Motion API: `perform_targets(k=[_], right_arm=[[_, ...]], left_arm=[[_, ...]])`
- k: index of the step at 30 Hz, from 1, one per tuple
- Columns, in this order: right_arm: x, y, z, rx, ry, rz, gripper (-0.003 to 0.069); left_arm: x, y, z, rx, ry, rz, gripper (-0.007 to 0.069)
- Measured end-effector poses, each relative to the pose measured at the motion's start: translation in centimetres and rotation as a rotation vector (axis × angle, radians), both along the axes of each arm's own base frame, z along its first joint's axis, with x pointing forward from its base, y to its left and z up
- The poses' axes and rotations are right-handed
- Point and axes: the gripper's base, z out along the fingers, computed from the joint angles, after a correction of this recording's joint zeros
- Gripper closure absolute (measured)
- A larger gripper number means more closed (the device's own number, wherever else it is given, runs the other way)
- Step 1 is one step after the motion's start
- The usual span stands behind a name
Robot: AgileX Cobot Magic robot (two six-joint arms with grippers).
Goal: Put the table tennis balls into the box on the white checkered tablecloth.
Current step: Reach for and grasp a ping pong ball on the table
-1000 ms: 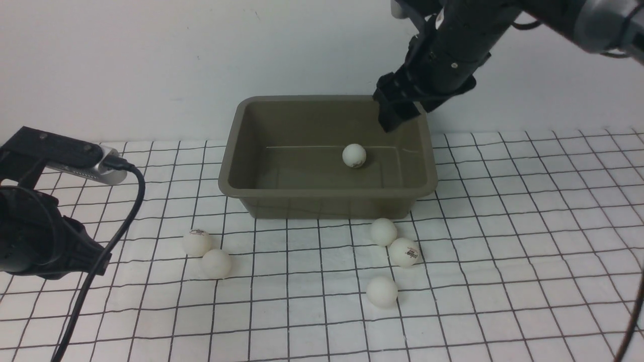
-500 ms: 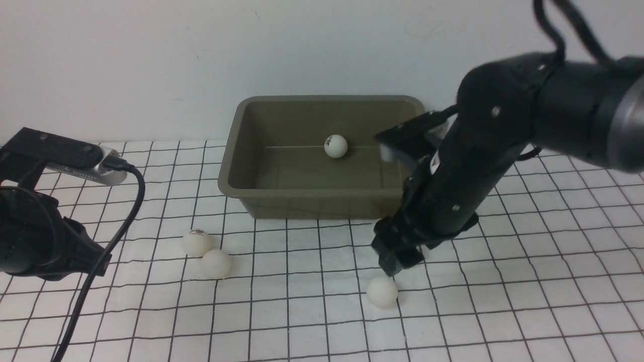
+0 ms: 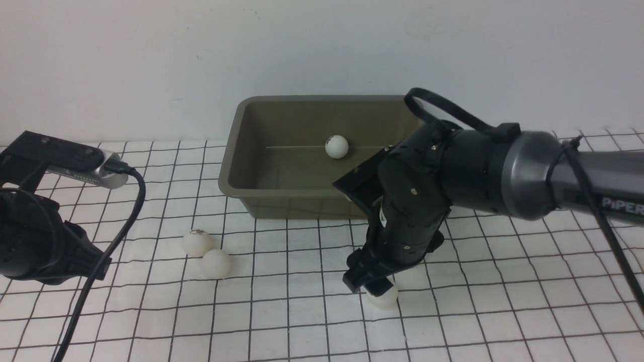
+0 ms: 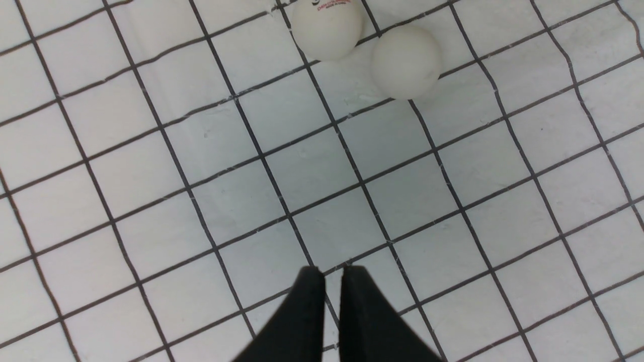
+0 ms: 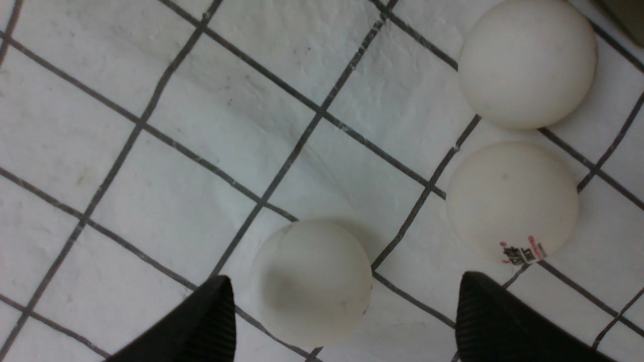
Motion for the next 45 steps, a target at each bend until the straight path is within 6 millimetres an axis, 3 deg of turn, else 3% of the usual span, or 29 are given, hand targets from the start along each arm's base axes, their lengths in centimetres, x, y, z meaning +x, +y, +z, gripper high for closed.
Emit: perform_targets(k=[15, 26, 37, 45], right_arm=[[0.3, 0.6, -2.0, 0.013, 0.037, 0.001, 0.0132], [0.3, 0.8, -2.0, 0.027, 0.031, 0.029, 0.0265], [0.1, 1.0, -2.1, 0.041, 0.047, 0.05, 0.027], [0.4, 1.2, -4.9, -0.007, 0.106, 0.055, 0.027]], left_arm=[[0.0, 0.0, 0.0, 0.0, 0.0, 0.0, 0.0594], [0.0, 0.0, 0.0, 0.0, 0.0, 0.0, 0.0594], [0.0, 0.0, 0.0, 0.0, 0.0, 0.0, 0.0594], [0.0, 0.0, 0.0, 0.001, 0.0, 0.0, 0.0594]])
